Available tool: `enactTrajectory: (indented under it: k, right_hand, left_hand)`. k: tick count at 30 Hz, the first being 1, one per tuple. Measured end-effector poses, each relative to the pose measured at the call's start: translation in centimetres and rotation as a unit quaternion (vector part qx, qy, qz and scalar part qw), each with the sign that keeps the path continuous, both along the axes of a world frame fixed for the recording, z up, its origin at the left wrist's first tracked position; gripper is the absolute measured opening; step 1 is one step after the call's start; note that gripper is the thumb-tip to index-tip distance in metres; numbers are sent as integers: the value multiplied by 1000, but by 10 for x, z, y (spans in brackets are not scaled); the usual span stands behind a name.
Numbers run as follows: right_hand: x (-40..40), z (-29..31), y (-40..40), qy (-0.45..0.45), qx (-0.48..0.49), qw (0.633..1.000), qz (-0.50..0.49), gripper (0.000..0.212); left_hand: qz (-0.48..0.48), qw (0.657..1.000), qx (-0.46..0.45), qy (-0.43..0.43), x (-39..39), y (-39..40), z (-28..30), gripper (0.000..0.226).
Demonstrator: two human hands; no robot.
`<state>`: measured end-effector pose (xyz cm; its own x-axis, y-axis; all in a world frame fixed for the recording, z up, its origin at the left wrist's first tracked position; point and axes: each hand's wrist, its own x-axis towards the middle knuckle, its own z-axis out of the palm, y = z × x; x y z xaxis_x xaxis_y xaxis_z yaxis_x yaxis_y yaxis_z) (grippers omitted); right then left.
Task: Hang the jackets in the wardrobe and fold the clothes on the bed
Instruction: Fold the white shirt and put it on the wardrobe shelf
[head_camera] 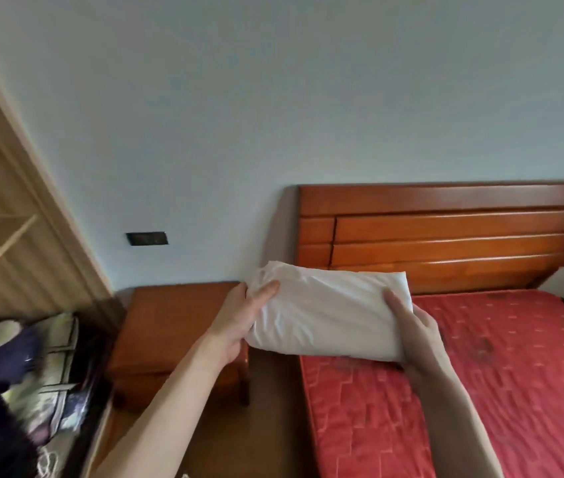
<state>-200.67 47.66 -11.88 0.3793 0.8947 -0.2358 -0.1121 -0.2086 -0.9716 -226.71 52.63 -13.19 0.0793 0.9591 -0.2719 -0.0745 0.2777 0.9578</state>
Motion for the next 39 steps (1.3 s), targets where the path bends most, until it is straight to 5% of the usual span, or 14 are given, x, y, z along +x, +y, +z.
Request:
enactTrajectory:
  k: [11, 22, 25, 31, 36, 39]
  right_hand:
    - [-244, -1, 143, 2, -4, 976, 218, 36]
    - [-441, -2, 263, 9, -13, 896, 444, 31]
    - [-490, -1, 295, 16, -7, 867, 498, 32]
    - [-586, 5, 335, 1, -13, 804, 594, 39]
    - [-672, 15, 349, 1, -9, 756, 655, 21]
    - [-727, 12, 352, -9, 4, 738, 675, 32]
  left_hand:
    - [255, 967, -3, 1, -232, 16, -6, 80]
    - [507, 862, -1, -3, -370, 38, -4, 29]
    - [563, 827, -2, -3, -397, 48, 2, 42]
    - [646, 763, 15, 9, -440, 50, 12, 23]
    - [698, 715, 26, 9, -487, 46, 13, 29]
    - [725, 688, 31, 11, -520, 44, 10, 21]
